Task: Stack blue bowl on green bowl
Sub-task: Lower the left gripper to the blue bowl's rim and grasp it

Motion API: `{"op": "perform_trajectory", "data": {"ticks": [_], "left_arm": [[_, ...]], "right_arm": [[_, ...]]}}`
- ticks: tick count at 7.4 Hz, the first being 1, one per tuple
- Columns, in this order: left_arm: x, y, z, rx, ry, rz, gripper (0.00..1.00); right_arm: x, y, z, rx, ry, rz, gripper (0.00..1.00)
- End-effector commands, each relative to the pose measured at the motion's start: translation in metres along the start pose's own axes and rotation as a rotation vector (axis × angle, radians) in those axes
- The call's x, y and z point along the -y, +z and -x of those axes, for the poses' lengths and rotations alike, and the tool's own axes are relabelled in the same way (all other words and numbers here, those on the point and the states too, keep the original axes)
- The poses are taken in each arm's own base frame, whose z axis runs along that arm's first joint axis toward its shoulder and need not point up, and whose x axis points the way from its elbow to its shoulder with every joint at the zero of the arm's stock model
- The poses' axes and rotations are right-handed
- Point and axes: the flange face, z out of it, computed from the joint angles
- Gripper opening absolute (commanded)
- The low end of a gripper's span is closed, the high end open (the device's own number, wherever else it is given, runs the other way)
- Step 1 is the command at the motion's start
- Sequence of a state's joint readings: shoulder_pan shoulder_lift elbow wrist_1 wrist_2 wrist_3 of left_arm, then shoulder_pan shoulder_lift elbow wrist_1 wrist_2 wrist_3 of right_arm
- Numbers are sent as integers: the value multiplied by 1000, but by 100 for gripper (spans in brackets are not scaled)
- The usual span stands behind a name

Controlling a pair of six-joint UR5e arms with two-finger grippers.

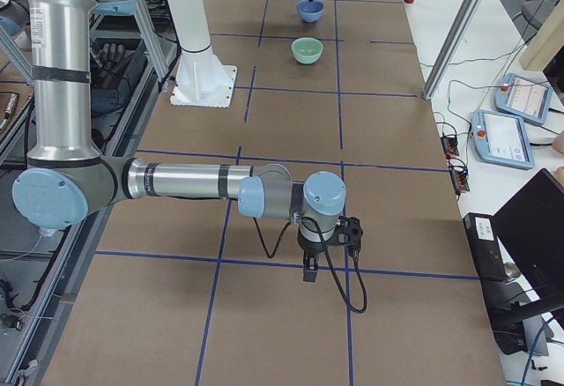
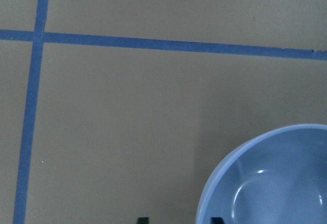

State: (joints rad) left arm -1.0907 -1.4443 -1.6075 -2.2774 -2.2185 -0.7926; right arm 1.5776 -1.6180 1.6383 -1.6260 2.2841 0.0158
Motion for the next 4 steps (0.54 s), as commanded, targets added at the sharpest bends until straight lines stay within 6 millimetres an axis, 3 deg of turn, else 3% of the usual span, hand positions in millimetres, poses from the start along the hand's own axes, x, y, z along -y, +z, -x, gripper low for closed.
{"op": "perform_trajectory", "data": {"ticks": [1, 2, 4], "left_arm": [[-1, 0, -2, -16, -16, 16, 0], [-1, -4, -7, -23, -28, 12, 0], [1, -32, -33, -39, -24, 5, 0]], "right_arm": [[0, 0, 0, 0, -1, 1, 100], [0, 0, 0, 0, 1, 1, 100], [0, 0, 0, 0, -1, 1, 100]]}}
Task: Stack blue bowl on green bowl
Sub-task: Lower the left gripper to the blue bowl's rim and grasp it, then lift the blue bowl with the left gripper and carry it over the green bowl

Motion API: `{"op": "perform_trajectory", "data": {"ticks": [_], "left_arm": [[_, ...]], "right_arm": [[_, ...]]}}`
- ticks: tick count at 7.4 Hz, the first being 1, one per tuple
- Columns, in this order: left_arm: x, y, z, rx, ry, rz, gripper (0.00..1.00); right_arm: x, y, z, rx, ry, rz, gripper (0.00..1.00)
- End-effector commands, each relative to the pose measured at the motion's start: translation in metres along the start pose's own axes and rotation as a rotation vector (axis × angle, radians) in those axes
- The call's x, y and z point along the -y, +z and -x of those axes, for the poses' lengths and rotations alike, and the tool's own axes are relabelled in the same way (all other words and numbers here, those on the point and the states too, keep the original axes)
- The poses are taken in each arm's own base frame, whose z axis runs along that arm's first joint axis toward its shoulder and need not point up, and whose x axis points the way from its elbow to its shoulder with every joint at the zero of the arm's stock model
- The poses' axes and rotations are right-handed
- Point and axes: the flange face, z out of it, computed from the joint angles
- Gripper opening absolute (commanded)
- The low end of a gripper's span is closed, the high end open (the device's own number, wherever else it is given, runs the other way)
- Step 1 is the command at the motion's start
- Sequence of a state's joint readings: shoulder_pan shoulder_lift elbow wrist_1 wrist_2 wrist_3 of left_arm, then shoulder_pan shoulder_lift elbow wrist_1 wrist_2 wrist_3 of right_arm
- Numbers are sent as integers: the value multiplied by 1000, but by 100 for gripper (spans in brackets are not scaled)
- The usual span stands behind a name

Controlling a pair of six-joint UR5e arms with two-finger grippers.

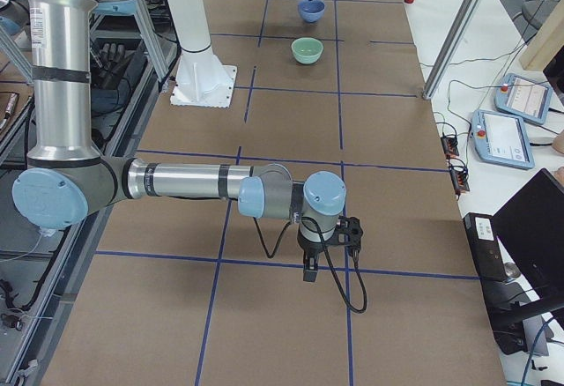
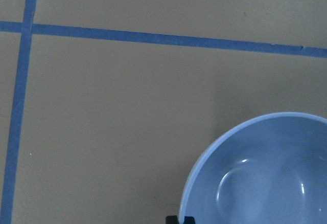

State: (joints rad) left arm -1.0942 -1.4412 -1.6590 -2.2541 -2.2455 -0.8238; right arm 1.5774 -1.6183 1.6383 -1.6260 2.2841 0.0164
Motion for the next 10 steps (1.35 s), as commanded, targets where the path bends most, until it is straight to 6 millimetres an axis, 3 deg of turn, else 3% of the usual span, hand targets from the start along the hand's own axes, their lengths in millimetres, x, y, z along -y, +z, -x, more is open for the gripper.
{"op": "perform_trajectory", "data": {"ticks": [1, 3, 4, 5, 8, 10], "left_arm": [[2, -39, -44, 3, -24, 22, 0], [-3, -90, -98, 8, -116, 20, 0], [3, -105, -125, -29, -194, -7, 0], [-2, -105, -160, -63, -256, 8, 0], [-32, -69, -276, -125, -357, 117, 0], [-32, -52, -322, -64, -379, 80, 0]], "right_arm": [[0, 0, 0, 0, 0, -1, 100], [0, 0, 0, 0, -1, 0, 100], [0, 0, 0, 0, -1, 0, 100], [0, 0, 0, 0, 0, 0, 100], [0, 0, 0, 0, -1, 0, 100], [0, 0, 0, 0, -1, 0, 100]]}}
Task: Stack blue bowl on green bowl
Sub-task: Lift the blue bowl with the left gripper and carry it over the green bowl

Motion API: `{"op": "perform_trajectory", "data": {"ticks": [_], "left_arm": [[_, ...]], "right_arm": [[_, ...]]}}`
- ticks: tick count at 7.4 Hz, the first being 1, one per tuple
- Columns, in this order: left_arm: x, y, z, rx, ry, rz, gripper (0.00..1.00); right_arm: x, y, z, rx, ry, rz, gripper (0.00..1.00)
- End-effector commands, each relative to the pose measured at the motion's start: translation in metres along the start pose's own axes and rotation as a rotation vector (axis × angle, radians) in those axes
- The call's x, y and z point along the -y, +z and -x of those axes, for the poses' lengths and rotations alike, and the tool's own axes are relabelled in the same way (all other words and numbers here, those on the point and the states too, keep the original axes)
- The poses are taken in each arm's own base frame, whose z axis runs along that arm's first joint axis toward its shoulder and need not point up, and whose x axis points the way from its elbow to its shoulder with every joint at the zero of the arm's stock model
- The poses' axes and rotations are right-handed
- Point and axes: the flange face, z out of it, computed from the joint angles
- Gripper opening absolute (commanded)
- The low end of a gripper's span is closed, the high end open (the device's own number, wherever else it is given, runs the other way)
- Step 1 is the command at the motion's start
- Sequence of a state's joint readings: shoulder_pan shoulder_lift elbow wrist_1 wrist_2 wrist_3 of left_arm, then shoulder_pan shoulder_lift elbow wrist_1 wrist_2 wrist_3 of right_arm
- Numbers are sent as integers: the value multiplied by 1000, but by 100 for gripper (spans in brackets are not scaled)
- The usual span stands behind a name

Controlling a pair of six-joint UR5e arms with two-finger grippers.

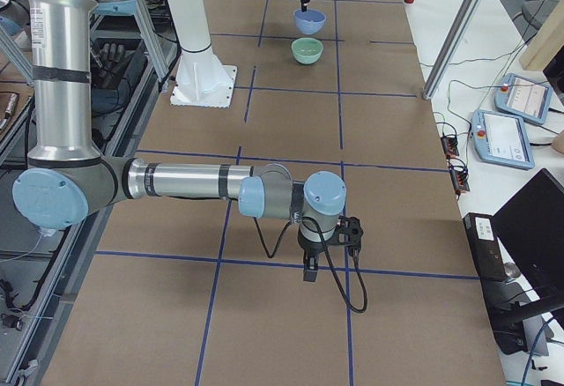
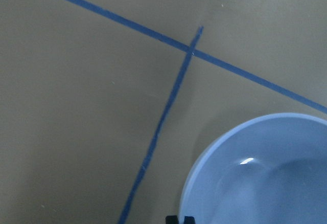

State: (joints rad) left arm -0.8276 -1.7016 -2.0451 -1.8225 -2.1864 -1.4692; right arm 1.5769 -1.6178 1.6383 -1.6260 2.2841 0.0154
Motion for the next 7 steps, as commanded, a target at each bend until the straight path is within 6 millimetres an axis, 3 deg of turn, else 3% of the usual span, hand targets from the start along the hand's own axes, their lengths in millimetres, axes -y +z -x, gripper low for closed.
{"op": "perform_trajectory", "data": {"ticks": [1, 3, 7], "left_arm": [[-17, 30, -40, 45, -44, -16, 0], [-12, 60, -56, 73, -61, -38, 0], [-15, 87, -52, 112, -62, -16, 0]], "right_arm": [[0, 0, 0, 0, 1, -1, 100], [0, 0, -1, 0, 1, -1, 100], [0, 0, 0, 0, 1, -1, 100]]}}
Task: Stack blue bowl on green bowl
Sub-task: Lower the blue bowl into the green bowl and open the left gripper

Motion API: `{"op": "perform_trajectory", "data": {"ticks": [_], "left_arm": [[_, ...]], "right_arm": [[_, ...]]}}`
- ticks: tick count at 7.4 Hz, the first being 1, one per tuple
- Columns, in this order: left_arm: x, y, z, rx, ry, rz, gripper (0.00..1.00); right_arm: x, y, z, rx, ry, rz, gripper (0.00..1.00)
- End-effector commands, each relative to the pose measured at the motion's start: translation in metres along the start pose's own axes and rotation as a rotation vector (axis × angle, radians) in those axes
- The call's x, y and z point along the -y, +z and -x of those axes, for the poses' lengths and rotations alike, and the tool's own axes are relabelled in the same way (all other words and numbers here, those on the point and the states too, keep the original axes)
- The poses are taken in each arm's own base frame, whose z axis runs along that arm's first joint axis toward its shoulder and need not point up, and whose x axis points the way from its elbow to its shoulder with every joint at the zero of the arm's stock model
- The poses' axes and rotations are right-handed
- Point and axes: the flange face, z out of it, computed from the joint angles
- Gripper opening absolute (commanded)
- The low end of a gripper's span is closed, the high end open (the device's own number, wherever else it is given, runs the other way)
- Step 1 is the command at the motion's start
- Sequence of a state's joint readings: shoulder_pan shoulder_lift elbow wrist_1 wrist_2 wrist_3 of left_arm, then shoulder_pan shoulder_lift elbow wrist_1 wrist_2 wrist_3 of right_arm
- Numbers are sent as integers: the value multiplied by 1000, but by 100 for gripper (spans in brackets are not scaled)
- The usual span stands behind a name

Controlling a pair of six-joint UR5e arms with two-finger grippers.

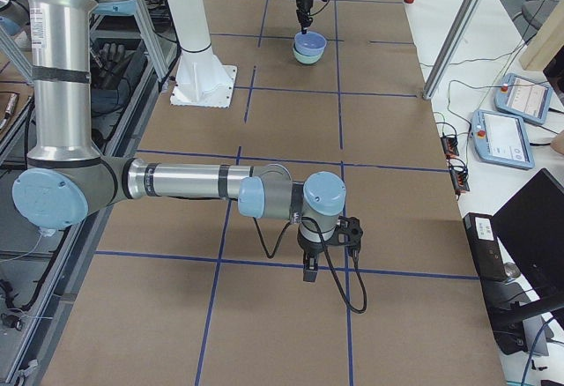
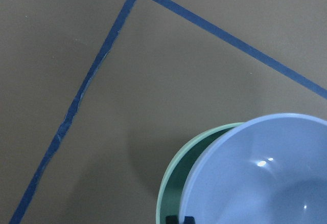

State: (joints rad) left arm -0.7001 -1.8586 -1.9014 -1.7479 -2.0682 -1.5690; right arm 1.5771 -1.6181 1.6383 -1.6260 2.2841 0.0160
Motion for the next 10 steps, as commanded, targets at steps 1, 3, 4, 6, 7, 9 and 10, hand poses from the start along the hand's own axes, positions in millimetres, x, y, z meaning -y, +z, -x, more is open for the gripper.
{"op": "perform_trajectory", "data": {"ticks": [1, 3, 4, 6, 7, 9, 10], "left_arm": [[1, 14, 4, 24, -3, 8, 0], [1, 18, 7, 32, -3, 10, 0], [1, 17, 7, 31, 1, 7, 47], [0, 6, 1, 8, 1, -1, 100], [-3, -5, 4, -8, 18, -2, 100], [24, -36, 28, -20, 131, -52, 100], [60, -58, 67, 1, 215, -91, 100]], "right_arm": [[0, 0, -1, 0, 2, -1, 100], [0, 0, 0, 0, -1, 0, 100], [0, 0, -1, 0, 1, -1, 100], [0, 0, 0, 0, -1, 0, 100], [0, 0, 0, 0, -1, 0, 100], [1, 0, 0, 0, -2, -1, 100], [0, 0, 0, 0, -1, 0, 100]]}}
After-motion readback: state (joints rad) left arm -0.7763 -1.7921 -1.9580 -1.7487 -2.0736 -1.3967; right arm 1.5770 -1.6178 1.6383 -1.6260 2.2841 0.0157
